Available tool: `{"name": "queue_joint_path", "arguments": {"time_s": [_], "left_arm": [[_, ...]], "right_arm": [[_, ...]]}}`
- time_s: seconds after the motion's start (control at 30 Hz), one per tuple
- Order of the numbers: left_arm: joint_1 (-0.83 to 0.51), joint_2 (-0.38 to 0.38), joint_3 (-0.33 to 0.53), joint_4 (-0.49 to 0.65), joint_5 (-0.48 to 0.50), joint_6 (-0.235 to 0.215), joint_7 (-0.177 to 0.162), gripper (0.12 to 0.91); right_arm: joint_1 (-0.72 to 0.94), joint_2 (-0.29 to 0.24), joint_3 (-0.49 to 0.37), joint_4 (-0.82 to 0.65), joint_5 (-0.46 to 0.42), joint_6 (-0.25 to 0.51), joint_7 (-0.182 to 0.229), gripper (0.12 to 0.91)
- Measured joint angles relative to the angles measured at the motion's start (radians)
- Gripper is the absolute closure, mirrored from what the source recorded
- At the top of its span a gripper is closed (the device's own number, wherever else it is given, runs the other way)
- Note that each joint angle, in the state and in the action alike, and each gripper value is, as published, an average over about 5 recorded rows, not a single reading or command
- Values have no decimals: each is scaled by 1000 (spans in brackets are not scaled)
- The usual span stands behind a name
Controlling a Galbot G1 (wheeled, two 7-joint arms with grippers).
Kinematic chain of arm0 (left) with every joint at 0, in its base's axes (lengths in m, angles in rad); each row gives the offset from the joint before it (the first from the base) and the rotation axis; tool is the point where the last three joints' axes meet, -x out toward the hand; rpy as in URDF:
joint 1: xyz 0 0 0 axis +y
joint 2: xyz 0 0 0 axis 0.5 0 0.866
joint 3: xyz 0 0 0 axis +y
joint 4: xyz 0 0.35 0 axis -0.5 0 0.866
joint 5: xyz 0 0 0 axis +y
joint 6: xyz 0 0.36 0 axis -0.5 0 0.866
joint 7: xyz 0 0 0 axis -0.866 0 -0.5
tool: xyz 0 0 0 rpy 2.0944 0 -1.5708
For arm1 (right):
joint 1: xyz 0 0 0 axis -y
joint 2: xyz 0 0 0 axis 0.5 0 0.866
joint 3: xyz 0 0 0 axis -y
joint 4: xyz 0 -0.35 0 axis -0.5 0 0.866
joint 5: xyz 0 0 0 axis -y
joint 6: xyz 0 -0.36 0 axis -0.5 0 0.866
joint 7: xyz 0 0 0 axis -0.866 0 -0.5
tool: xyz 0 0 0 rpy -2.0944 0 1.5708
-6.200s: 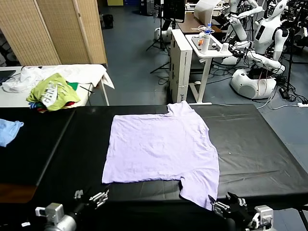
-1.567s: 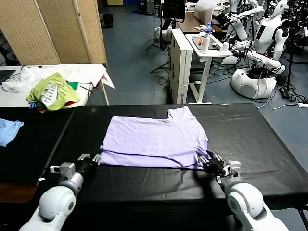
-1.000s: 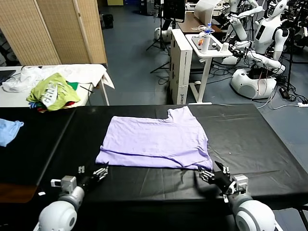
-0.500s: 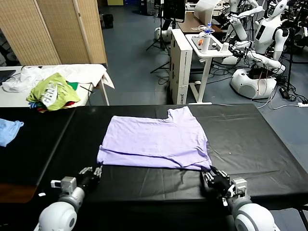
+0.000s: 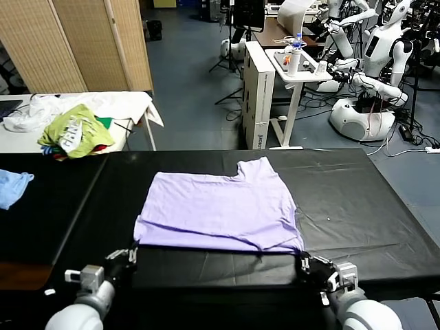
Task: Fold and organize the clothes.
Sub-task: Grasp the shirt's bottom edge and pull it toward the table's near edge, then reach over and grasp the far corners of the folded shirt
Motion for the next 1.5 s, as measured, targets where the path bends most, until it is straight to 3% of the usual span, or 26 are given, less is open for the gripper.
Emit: {"name": "queue_joint_path", "arguments": {"time_s": [0.3,0.37,0.47,0.67,0.77,0.87,1.03,1.23,1.5], "left_arm": [[118,-6,-48,-60,2,11,2,883],[132,-11,-55,-69,2,17,1,883],[151,-21,-64,-83,2,26,-7,837],[181,-38,-84,-118,3,55,-32,492],[189,-44,-102,-141,-12,67,-37,303],[177,-38,-122,-166,-36,66,-21,168],[110,-7,-134,-175,-89,75,-4,125],[-43,68,-114,-119,-244,137,-69,123],[-316,178,-35,47,-467,199,-125,123]], "right_arm": [[-40,-4,18,51,1,-27,-18,870],[-49,-6,26,64,0,-37,-23,813],[-67,-10,40,88,-1,-50,-18,647],[-98,-22,81,145,20,-53,-10,271],[-83,-32,100,158,68,-53,-3,150],[-29,-52,99,149,126,-51,17,122],[146,-101,51,73,208,-49,48,119],[398,-124,-65,-79,268,-53,99,118],[704,-84,-265,-287,276,-53,125,118]]}}
